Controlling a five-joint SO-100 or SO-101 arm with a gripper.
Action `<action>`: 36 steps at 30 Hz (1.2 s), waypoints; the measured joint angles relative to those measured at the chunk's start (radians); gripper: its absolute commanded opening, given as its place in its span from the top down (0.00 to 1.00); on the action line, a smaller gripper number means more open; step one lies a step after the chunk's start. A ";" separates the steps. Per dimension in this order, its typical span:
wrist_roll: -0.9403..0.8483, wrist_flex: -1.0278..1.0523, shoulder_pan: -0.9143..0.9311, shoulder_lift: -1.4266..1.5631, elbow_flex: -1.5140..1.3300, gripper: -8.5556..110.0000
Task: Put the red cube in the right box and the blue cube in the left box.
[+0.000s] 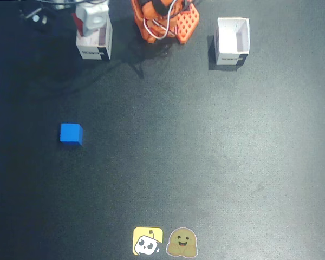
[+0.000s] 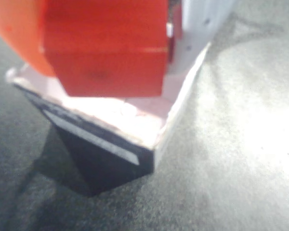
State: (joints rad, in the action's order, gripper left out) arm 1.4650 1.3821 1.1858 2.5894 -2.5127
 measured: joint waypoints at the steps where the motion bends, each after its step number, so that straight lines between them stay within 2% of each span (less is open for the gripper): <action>1: 0.008 0.000 0.000 0.009 -0.002 0.82; 6: 0.017 0.003 0.003 0.017 -0.005 0.81; 9: 0.018 0.002 0.009 0.020 -0.009 0.76; 14: 0.012 -0.006 0.005 0.069 -0.031 0.76; 17: 0.000 -0.009 0.005 0.072 -0.031 0.80; 21: -0.040 -0.026 0.005 0.072 -0.031 0.91; 23: -0.058 -0.043 -0.003 0.072 -0.031 0.93; 29: -0.069 -0.083 -0.161 0.075 -0.041 0.93; 36: -0.063 -0.060 -0.440 0.219 -0.066 0.93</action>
State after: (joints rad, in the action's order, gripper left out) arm 1.4021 1.3223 0.7455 2.8087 -2.5786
